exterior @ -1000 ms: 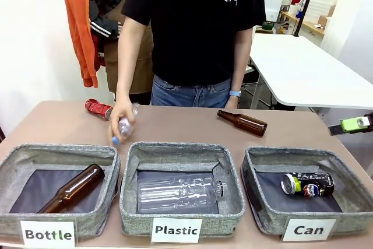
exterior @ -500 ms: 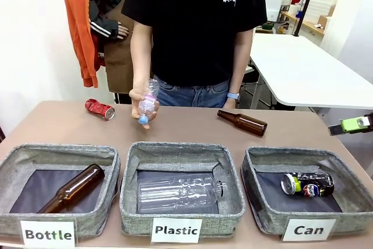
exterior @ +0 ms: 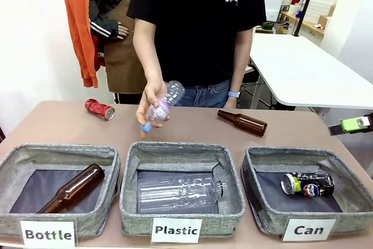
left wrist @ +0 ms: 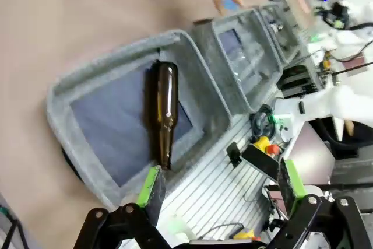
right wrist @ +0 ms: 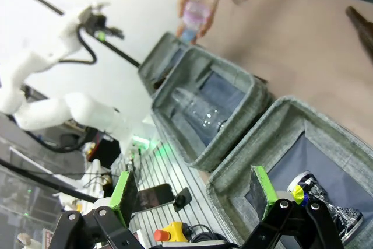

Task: Sort the can waste into the basket.
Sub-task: Pick up the can waste from the table and place it in the right Fabric basket.

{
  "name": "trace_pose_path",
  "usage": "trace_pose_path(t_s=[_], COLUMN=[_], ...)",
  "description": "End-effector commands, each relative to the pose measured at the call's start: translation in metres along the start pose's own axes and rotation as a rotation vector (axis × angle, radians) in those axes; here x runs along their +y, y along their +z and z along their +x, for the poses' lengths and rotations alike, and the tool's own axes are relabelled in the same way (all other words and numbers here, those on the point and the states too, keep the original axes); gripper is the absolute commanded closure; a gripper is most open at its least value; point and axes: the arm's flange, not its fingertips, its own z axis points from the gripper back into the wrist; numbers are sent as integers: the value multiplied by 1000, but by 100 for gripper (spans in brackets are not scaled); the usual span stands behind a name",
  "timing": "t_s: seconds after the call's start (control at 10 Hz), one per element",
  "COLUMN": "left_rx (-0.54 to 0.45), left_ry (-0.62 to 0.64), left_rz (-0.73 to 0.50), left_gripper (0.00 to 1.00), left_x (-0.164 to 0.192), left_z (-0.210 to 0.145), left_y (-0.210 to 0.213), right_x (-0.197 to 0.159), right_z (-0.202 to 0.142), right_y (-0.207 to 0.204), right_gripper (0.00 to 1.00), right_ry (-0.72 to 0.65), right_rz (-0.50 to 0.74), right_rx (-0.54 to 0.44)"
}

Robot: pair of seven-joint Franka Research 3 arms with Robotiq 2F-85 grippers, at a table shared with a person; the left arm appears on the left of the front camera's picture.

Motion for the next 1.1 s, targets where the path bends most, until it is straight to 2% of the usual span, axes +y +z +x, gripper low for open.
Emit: trace_pose_path(t_s=[0.0,0.2,0.4,0.5,0.6,0.7,0.8,0.9,1.0], left_rx=[37,57,78,47,-7,8,41,78,77], left_ry=[25,22,-6,-22,-103,-195,-258,-304,-282], left_rz=[52,142,127,158,211,278,283,289,277], left_gripper=[0,0,0,0,0,0,0,0,0], left_x=[8,9,7,5,0,-5,-10,-17,-23], left_z=[34,64,71,73,75,78,82,88,95], left_y=[-15,-42,-50,-51,-52,-57,-63,-70,-75], right_x=[1,1,1,1,1,1,1,1,1], right_z=[-1,-1,-1,-1,-1,-1,-1,-1,-1], right_y=[2,2,2,2,2,2,2,2,2], right_gripper=[0,0,0,0,0,0,0,0,0], right_ry=[19,19,19,19,19,19,19,19,19], right_rz=[6,6,6,6,6,6,6,6,6], right_rx=[6,6,6,6,6,6,6,6,6])
